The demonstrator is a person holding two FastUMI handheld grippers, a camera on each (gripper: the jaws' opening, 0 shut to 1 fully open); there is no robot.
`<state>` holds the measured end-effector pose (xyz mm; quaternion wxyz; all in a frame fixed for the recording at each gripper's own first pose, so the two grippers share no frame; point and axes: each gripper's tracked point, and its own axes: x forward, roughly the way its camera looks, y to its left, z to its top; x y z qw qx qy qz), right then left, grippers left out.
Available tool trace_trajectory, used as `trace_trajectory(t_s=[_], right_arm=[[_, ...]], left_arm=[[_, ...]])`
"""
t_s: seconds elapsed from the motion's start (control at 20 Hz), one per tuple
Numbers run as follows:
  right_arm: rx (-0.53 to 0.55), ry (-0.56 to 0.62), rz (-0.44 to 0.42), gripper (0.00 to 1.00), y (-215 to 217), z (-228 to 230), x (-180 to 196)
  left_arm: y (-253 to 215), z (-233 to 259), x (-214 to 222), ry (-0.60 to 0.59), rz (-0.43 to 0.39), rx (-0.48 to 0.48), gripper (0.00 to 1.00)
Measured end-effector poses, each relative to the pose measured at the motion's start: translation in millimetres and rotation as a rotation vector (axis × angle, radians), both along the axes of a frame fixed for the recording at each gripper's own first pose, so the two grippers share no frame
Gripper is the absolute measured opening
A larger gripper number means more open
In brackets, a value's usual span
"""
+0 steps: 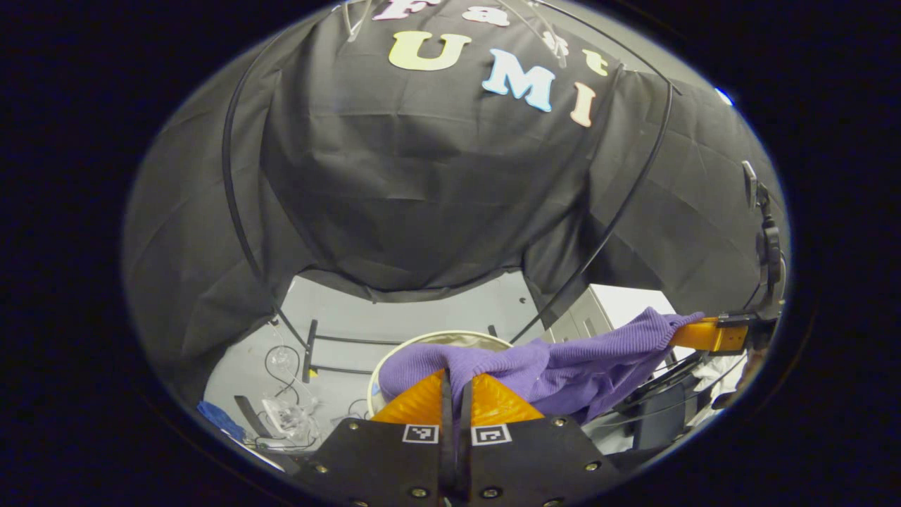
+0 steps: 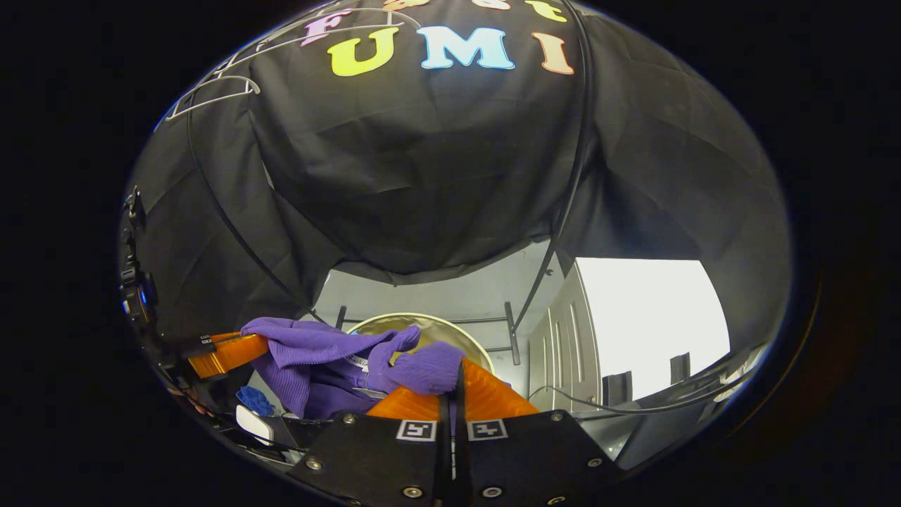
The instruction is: Grasp the clothes on the hanger with both hands and then place them into the laundry hamper below.
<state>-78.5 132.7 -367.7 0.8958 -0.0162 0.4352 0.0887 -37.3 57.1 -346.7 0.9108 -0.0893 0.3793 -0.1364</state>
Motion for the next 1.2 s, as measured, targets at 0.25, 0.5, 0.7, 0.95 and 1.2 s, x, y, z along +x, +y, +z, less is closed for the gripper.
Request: trace_trajectory(t_s=[0.25,0.5,0.7,0.95,1.2], right_arm=[[-0.011,0.013,-0.001,0.06,-2,-1,-3],[0.022,0.060,0.022,0.22,-2,0,-8],[0.085,0.041,0.051,0.89,0,22,-3],[0.108,-0.106,0.085,0.95,-43,76,21],[0.085,-0.309,0.085,0.95,-127,147,56]], left_arm=[[6,-3,-1,0.019,0.023,0.009,0.02],[9,2,-6,0.011,0.044,0.000,0.10],[17,23,2,-0.021,0.098,0.024,0.80],[8,86,6,-0.135,0.158,0.134,0.95],[-36,160,4,-0.240,0.308,0.131,0.95]])
